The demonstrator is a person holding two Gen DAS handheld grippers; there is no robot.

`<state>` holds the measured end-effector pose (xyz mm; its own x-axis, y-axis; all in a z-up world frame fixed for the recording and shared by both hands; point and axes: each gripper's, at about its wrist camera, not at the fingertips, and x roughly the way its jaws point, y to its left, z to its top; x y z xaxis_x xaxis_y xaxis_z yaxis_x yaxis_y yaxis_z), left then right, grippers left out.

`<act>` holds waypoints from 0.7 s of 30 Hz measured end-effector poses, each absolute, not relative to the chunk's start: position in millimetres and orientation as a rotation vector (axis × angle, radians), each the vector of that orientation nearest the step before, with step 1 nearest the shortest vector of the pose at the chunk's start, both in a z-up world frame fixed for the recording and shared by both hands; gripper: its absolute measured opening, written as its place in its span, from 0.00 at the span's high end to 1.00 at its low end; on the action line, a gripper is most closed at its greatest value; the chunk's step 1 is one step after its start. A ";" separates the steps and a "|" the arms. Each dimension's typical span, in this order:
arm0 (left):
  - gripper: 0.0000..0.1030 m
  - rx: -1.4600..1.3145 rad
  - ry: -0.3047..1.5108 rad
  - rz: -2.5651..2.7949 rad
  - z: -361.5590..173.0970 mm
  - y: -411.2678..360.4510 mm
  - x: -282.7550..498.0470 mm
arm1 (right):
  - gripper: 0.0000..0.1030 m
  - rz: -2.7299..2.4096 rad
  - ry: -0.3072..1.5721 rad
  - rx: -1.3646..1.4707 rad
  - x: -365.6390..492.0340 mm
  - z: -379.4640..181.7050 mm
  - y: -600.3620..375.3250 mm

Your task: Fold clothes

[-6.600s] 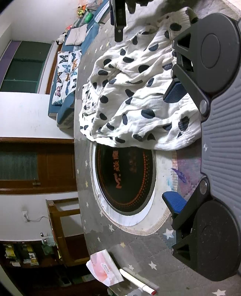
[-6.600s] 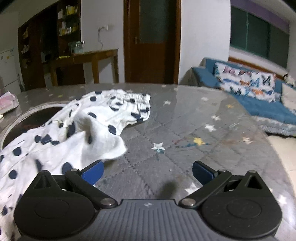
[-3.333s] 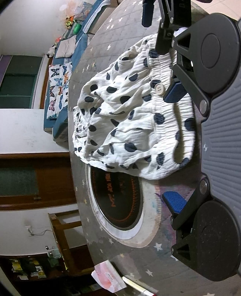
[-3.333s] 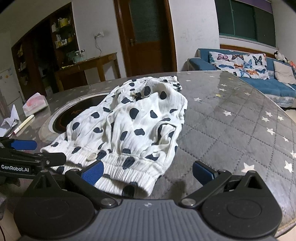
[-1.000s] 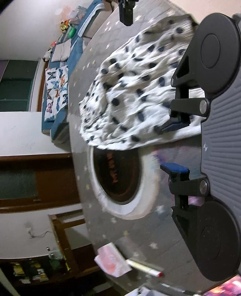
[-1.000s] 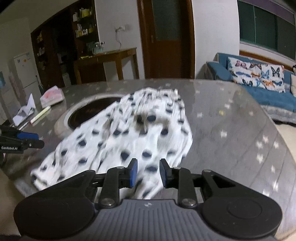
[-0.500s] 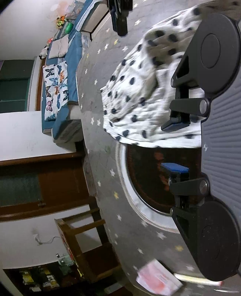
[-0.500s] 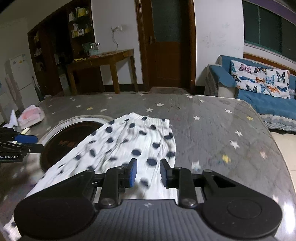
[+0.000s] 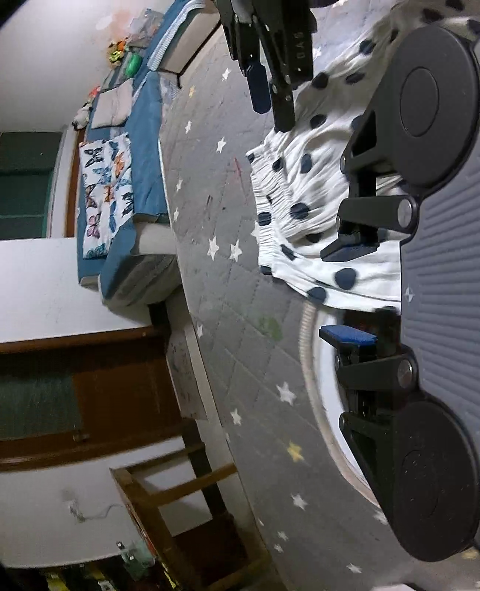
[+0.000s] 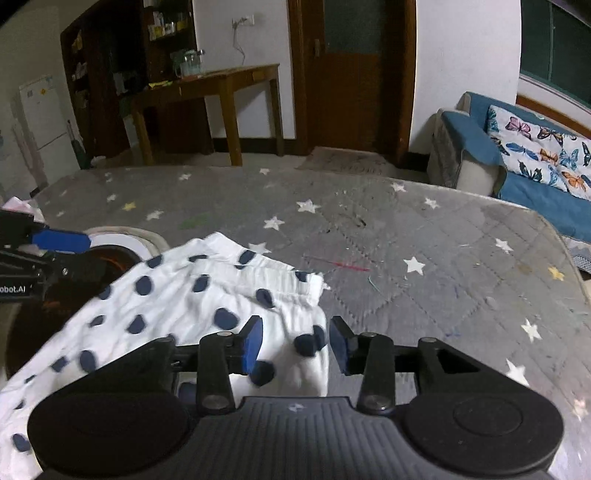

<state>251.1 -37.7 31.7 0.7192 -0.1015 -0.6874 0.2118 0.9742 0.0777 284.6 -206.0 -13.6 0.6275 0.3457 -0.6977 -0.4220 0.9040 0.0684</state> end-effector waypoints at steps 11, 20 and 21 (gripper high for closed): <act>0.57 0.151 0.773 -0.215 1.5 -47.3 305.8 | 0.67 0.482 0.791 -0.104 303.2 -33.6 -208.0; 0.86 0.110 0.797 -0.260 -13.0 -49.5 315.2 | 0.97 0.462 0.738 -0.126 297.2 -20.0 -213.6; 0.89 0.115 0.795 -0.260 -11.8 -50.5 314.2 | 0.98 0.452 0.727 -0.126 296.0 -16.2 -215.9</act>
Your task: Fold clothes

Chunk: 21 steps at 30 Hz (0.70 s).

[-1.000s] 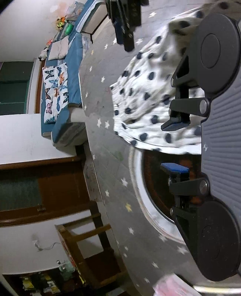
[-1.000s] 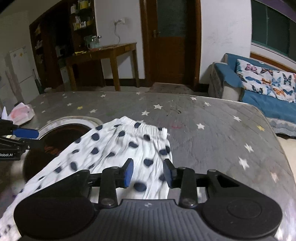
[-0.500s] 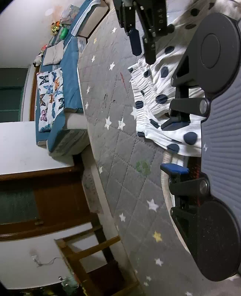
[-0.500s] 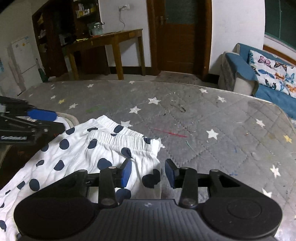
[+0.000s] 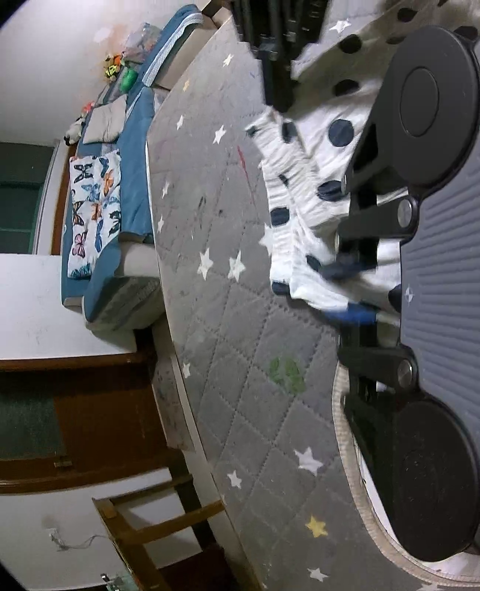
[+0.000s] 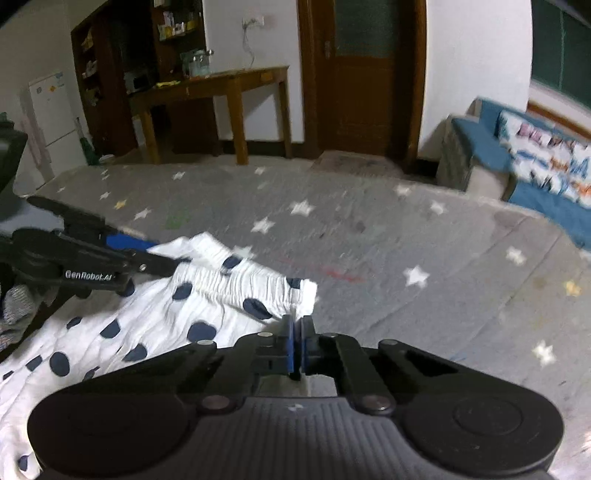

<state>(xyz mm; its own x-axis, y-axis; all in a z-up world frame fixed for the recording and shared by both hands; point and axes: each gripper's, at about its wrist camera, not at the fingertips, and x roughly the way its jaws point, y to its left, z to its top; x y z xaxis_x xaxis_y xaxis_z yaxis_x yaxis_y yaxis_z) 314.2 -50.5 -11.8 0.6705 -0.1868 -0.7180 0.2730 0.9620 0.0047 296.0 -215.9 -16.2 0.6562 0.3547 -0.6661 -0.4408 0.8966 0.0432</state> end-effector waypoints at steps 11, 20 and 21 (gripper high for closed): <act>0.94 0.116 0.787 -0.047 -5.5 -10.5 318.4 | 0.96 0.148 0.768 -0.168 307.0 -19.6 -281.1; 0.88 0.137 0.738 0.023 11.6 1.4 317.9 | 0.82 0.196 0.709 -0.178 300.7 -5.3 -282.6; 0.88 0.145 0.718 0.015 15.5 -3.0 315.9 | 0.81 0.232 0.717 -0.171 301.7 -5.2 -278.3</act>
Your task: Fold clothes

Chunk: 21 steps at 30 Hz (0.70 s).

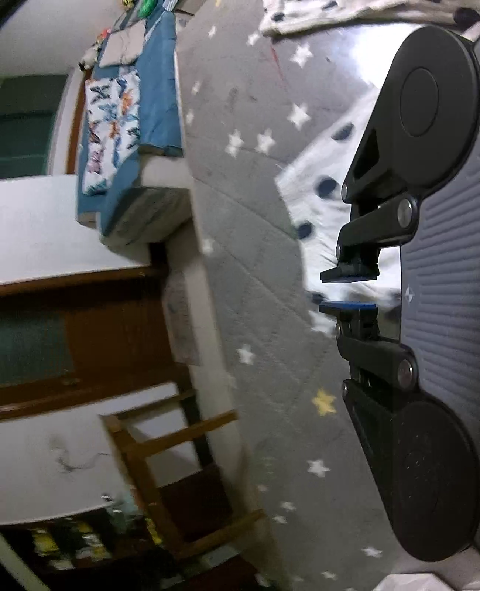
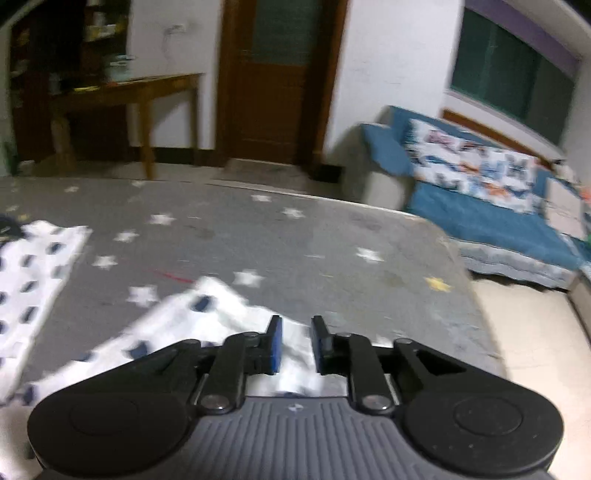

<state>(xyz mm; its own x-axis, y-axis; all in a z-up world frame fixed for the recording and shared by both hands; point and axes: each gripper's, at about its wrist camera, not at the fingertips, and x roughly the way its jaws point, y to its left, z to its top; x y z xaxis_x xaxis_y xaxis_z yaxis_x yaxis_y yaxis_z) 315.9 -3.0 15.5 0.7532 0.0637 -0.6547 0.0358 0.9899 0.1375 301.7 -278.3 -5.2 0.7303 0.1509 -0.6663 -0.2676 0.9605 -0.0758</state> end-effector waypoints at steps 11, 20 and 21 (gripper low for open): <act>0.88 0.140 0.764 -0.117 -10.6 -41.2 328.0 | 0.70 0.337 0.773 -0.159 325.5 -25.0 -245.9; 0.84 0.182 0.718 0.060 -19.2 -27.9 330.3 | 0.62 0.264 0.719 -0.156 325.7 -23.3 -257.3; 0.82 0.178 0.718 0.071 -18.5 -24.9 328.4 | 0.61 0.265 0.717 -0.158 321.4 -20.7 -259.2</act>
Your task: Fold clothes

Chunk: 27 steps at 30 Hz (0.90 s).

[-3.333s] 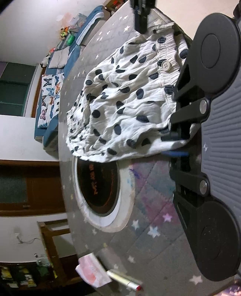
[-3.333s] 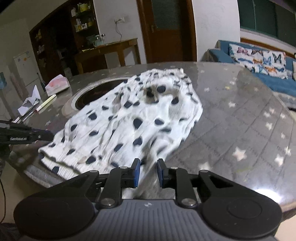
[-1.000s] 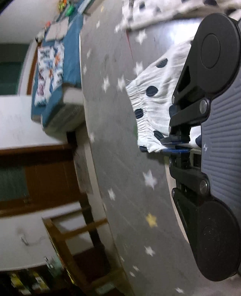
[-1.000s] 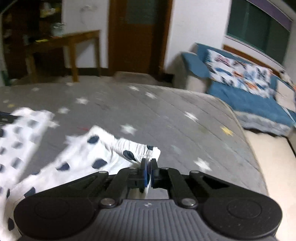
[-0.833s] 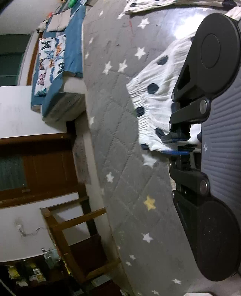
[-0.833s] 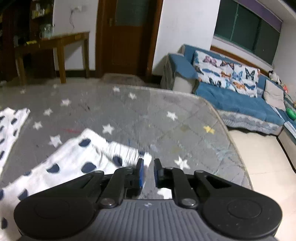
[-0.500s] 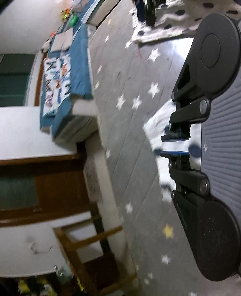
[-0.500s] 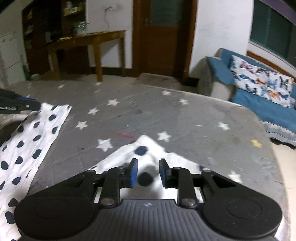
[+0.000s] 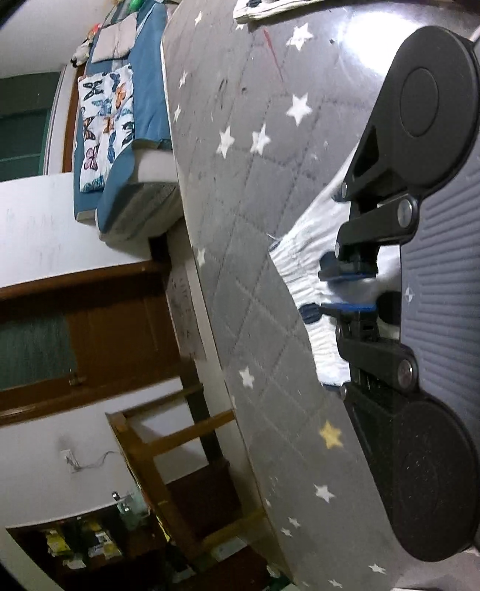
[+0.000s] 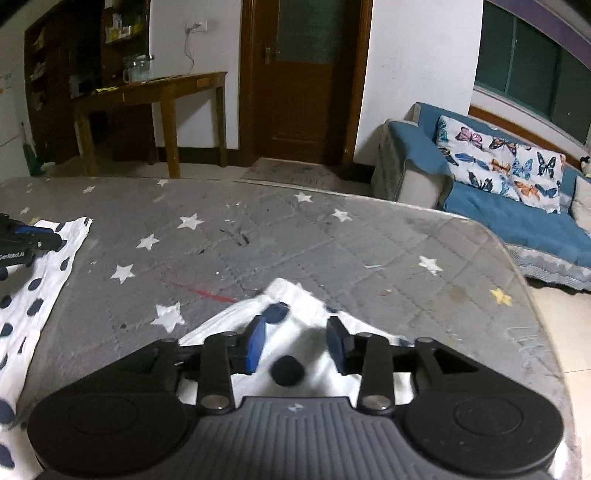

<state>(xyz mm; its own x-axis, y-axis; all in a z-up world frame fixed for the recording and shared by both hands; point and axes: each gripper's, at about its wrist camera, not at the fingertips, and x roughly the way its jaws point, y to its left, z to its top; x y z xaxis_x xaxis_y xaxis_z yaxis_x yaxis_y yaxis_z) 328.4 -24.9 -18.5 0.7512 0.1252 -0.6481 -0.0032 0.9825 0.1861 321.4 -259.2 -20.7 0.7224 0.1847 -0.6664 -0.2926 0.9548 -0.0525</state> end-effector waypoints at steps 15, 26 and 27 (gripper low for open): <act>0.75 0.127 0.764 -0.078 -5.9 -37.4 201.6 | 0.49 0.433 0.764 -0.179 189.4 -23.0 -261.3; 0.83 0.187 0.742 0.074 -18.6 -16.0 172.7 | 0.49 0.365 0.749 -0.168 147.8 -23.4 -288.8; 0.83 0.193 0.739 0.087 -19.5 -13.5 171.0 | 0.49 0.359 0.751 -0.164 146.7 -23.3 -291.5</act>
